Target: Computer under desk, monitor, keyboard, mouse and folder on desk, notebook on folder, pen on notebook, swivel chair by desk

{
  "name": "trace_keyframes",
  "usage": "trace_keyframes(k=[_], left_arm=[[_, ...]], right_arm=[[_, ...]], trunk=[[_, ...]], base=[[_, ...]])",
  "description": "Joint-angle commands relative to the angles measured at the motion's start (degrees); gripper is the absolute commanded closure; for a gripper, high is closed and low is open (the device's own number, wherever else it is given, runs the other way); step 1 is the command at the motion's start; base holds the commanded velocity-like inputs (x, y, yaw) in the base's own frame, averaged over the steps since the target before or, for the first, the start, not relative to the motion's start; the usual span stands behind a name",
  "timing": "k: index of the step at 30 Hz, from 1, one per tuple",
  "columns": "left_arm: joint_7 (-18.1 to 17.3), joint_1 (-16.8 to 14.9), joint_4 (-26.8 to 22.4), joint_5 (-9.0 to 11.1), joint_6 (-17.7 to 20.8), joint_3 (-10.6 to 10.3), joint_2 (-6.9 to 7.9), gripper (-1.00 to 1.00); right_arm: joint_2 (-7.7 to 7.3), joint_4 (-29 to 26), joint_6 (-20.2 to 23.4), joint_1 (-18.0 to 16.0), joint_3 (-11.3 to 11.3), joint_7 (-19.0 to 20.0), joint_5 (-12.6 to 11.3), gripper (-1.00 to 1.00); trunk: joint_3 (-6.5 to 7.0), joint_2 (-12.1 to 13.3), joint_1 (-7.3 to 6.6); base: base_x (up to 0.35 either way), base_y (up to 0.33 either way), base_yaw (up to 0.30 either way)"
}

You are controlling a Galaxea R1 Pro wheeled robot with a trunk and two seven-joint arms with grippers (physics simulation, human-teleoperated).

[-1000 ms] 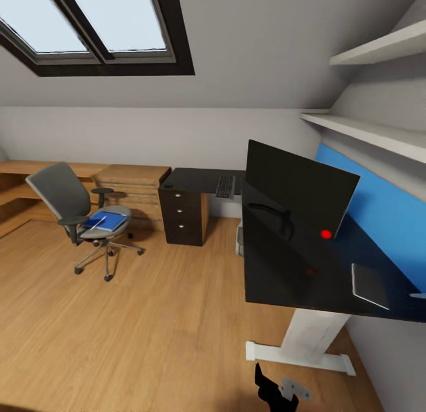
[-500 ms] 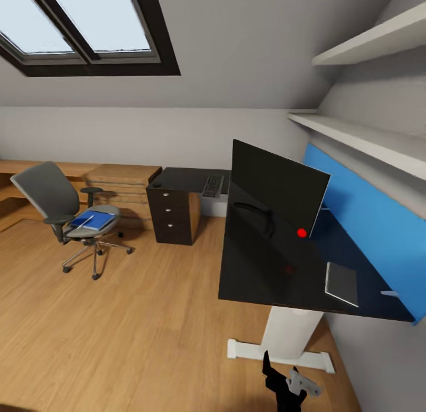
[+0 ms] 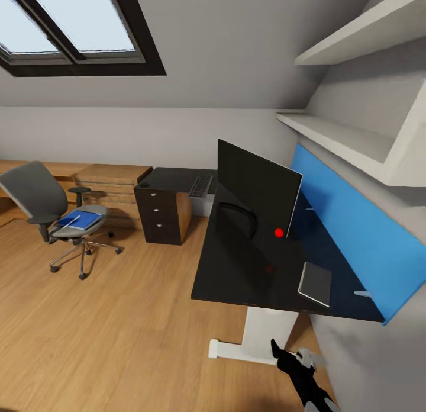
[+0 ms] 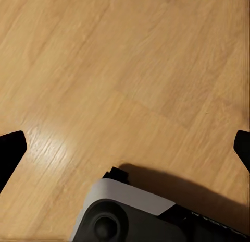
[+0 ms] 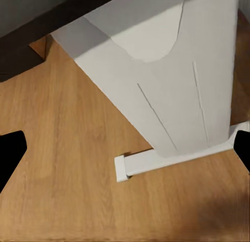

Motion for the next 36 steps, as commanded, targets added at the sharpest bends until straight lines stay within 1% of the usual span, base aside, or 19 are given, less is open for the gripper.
trace_keyframes(k=[1,3,4,5,6,8,9,11,12,14,15,18,19,22,23,24,28,33,36], left_arm=[[0.31,0.01,-0.07,0.6,-0.22,-0.18,0.01,-1.0],[0.31,0.01,-0.07,0.6,-0.22,-0.18,0.02,-1.0],[0.31,0.01,-0.06,0.6,-0.22,-0.18,0.02,-1.0],[0.33,0.01,-0.06,0.6,-0.22,-0.18,0.02,-1.0],[0.31,0.01,-0.04,0.6,-0.22,-0.18,0.02,-1.0],[0.31,0.01,-0.05,0.6,-0.22,-0.18,0.02,-1.0],[0.31,0.01,-0.05,0.6,-0.22,-0.18,0.02,-1.0],[0.3,0.01,-0.05,0.6,-0.22,-0.18,0.02,-1.0],[0.3,0.01,-0.06,0.6,-0.22,-0.18,0.02,-1.0],[0.32,0.01,-0.06,0.6,-0.22,-0.18,0.02,-1.0],[0.33,0.01,-0.06,0.58,-0.22,-0.18,0.02,-1.0],[0.3,0.01,-0.06,0.56,-0.22,-0.18,0.02,-1.0],[0.3,0.01,-0.06,0.55,-0.22,-0.18,0.02,-1.0],[0.32,0.01,-0.06,0.55,-0.22,-0.18,0.02,-1.0],[0.31,0.01,-0.06,0.54,-0.22,-0.18,0.02,-1.0],[0.33,0.01,-0.06,0.54,-0.22,-0.16,0.02,-1.0],[0.29,0.01,-0.06,0.52,-0.23,-0.12,0.02,-1.0],[0.28,0.01,-0.06,0.51,-0.26,-0.14,0.04,-1.0],[0.33,0.01,-0.06,0.45,-0.28,-0.11,0.09,-1.0]], right_arm=[[-1.54,-8.13,4.15,2.69,0.42,-6.43,2.46,-1.0],[-1.94,-12.61,5.58,4.51,0.48,-11.07,5.04,-1.0],[-2.2,-17.16,6.74,6.44,0.61,-15.99,8.14,-1.0],[-2.47,-26.09,9.4,10.47,0.99,-24.85,14.4,-1.0],[-2.54,-30.44,11.28,12.34,1.09,-27.8,16.57,-1.0],[-2.59,-34.51,13.48,13.82,1.16,-29.74,17.96,-1.0],[-2.62,-40.15,17.81,15.26,1.21,-31.52,19.18,-1.0],[-2.58,-45.22,23.3,16.01,1.11,-32.47,19.84,-1.0],[-2.49,-49.84,29.19,16.42,0.67,-33.33,20.22,-1.0],[-2.41,-52.49,33.1,16.55,0.05,-34.31,20.37,-1.0],[-2.34,-54.76,36.84,16.56,-1.08,-35.59,20.43,-1.0],[-2.19,-57.15,41.88,16.3,-3.35,-37.34,20.45,-1.0],[-2.11,-58.09,44.66,15.64,-4.86,-38.02,20.45,-1.0],[-2.04,-58.89,47.97,13.02,-6.74,-38.62,20.45,-1.0],[-2.02,-59.05,48.88,11.81,-7.23,-38.78,20.45,-1.0],[-2.0,-59.18,51.43,8.21,-8.31,-39.02,20.5,-1.0],[-2.02,-57.31,56.21,0.93,-10.78,-39.19,20.7,-1.0],[-2.27,-52.55,56.33,-2.3,-12.96,-39.02,20.9,-1.0],[-2.31,-50.76,52.68,-3.12,-13.6,-39.01,21.2,-1.0]], trunk=[[-0.06,-0.05,0.01],[-0.06,-0.05,0.01],[-0.06,-0.05,0.01],[-0.06,-0.05,0.01],[-0.06,-0.05,0.01],[-0.06,-0.05,0.01],[-0.06,-0.05,0.01],[-0.06,-0.05,0.01],[-0.06,-0.05,0.01],[-0.06,-0.05,0.01],[-0.06,-0.05,0.01],[-0.06,-0.05,0.01],[-0.06,-0.05,0.01],[-0.06,-0.05,0.01],[-0.06,-0.05,0.01],[-0.06,-0.05,0.01],[-0.06,-0.05,0.01],[-0.06,-0.05,0.01],[-0.06,-0.05,0.01]], base=[[0.0,-0.148,0.0],[0.0,-0.107,0.0],[0.0,-0.061,0.0],[0.0,-0.025,0.0],[0.0,-0.016,0.0],[0.0,-0.011,0.0],[0.0,-0.005,0.0],[0.0,-0.003,0.0],[0.0,-0.001,0.0],[0.0,-0.001,0.0],[0.0,0.0,0.0],[0.0,0.0,0.0],[0.0,0.0,0.0],[0.0,0.0,0.0],[0.0,0.0,0.0],[0.0,0.0,0.0],[0.0,0.0,0.0],[0.036,-0.029,0.0],[0.189,-0.144,0.0]])
